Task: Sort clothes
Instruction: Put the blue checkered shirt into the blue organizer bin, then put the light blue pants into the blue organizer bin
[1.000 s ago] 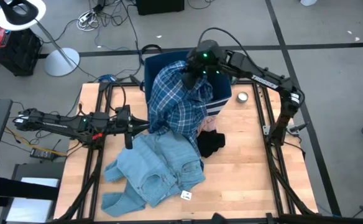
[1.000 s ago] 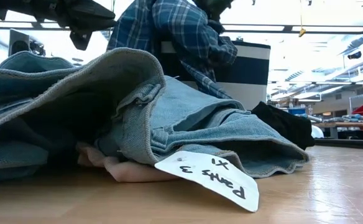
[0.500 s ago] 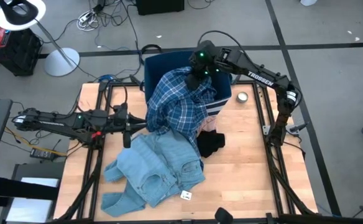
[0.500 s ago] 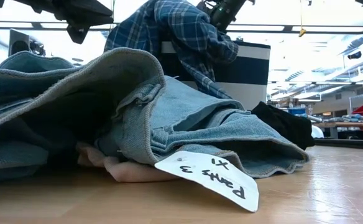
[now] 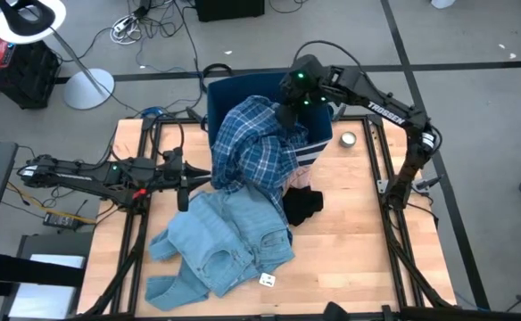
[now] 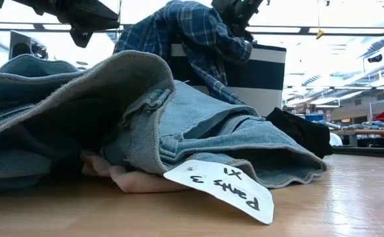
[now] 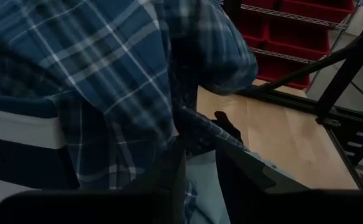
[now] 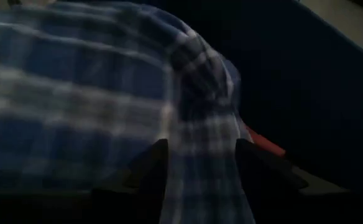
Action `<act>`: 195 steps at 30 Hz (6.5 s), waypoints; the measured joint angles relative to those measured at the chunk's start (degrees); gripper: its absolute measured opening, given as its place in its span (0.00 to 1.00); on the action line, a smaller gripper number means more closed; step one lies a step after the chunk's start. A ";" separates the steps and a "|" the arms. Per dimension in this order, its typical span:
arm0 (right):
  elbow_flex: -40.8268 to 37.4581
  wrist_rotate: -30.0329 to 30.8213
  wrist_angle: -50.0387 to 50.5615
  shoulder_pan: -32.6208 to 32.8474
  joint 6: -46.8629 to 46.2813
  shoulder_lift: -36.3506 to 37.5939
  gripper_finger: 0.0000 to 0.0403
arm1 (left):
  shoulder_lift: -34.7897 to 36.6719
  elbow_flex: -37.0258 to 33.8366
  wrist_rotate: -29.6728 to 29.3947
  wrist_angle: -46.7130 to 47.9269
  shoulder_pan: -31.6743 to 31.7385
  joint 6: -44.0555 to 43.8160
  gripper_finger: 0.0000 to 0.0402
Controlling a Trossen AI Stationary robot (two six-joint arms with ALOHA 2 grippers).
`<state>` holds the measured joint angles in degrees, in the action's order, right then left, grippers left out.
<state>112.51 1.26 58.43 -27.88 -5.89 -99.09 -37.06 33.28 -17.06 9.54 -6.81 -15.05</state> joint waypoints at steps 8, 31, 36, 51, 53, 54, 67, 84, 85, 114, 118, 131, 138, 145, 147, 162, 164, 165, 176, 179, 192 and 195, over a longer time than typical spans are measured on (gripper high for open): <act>0.00 0.24 9.21 2.25 -2.13 5.53 0.49 | 0.00 0.00 -0.31 2.59 0.00 -0.90 0.24; -28.02 22.95 8.08 37.26 -25.95 24.86 0.49 | 0.00 -0.07 -8.59 7.66 -10.70 -5.55 0.16; -43.77 23.62 -6.33 39.93 -31.32 27.33 0.49 | 0.00 -1.25 -12.29 11.28 -10.95 -11.22 0.10; -68.57 30.74 -45.03 39.17 -31.92 26.37 0.24 | -1.02 -15.95 -26.78 -1.20 -10.82 -16.65 0.00; -69.62 31.65 -47.56 38.36 -31.06 25.44 0.13 | -1.59 -17.07 -28.79 -1.26 -10.82 -16.96 0.00; -69.83 31.59 -49.31 37.87 -30.08 24.60 0.08 | -1.97 -17.57 -29.30 -1.37 -10.82 -17.63 0.00; -69.44 24.21 -72.33 33.55 -20.93 10.46 0.01 | -11.18 -18.96 -25.04 -22.91 -8.05 -8.12 0.00; -51.65 17.39 -73.73 31.91 -5.84 0.80 0.00 | -23.90 -15.58 -11.31 -41.53 -3.96 -2.09 0.00; -50.30 16.54 -73.54 31.65 -5.35 0.08 0.00 | -24.57 -14.50 -10.89 -41.50 -3.98 -0.82 0.00; -14.71 10.64 -42.68 26.86 11.14 -2.86 0.00 | -26.27 22.20 -9.09 -8.86 1.68 23.59 0.00; -7.00 10.33 -39.02 24.12 13.46 -2.69 0.00 | -26.25 29.80 -9.10 -3.43 4.47 28.28 0.00; 6.91 8.99 -34.06 10.05 12.39 -2.03 0.00 | -25.88 40.09 -8.11 10.24 14.57 29.62 0.00; 6.73 4.18 -18.80 3.11 5.98 -2.71 0.00 | -25.44 39.95 -8.63 14.24 14.78 28.20 0.00; 6.64 4.04 -2.27 0.55 3.14 -2.86 0.00 | -21.91 39.95 -9.84 21.89 14.75 24.61 0.00; 6.64 3.87 1.48 0.09 1.70 -2.86 0.00 | -20.07 39.95 -9.86 24.29 14.75 22.34 0.00; 6.58 1.63 19.20 2.83 0.07 -0.29 0.00 | -3.22 26.24 -9.16 35.31 5.39 3.99 0.00; 6.58 2.64 20.25 4.39 -0.11 1.00 0.00 | -2.19 23.55 -9.14 35.33 3.29 2.25 0.00; 6.58 3.42 20.62 5.28 -0.50 1.72 0.00 | -1.83 22.22 -8.95 35.42 2.06 1.21 0.00; 6.58 6.62 24.07 17.27 -5.60 9.93 0.02 | -8.05 17.09 -6.89 35.13 -9.60 -4.94 0.00; 6.58 6.67 24.74 20.84 -7.00 10.71 0.03 | -9.06 17.10 -3.11 35.14 -10.65 -4.99 0.00; -5.37 14.67 21.78 35.79 -15.44 10.52 0.01 | -12.87 17.07 9.53 27.54 -10.97 -4.86 0.04; -12.44 13.47 14.92 38.01 -16.02 10.47 0.01 | -13.59 17.07 9.53 26.74 -10.95 -4.82 0.11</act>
<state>100.07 14.73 73.34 10.13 -21.91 -88.62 -50.65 50.35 -7.53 36.28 -17.76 -19.86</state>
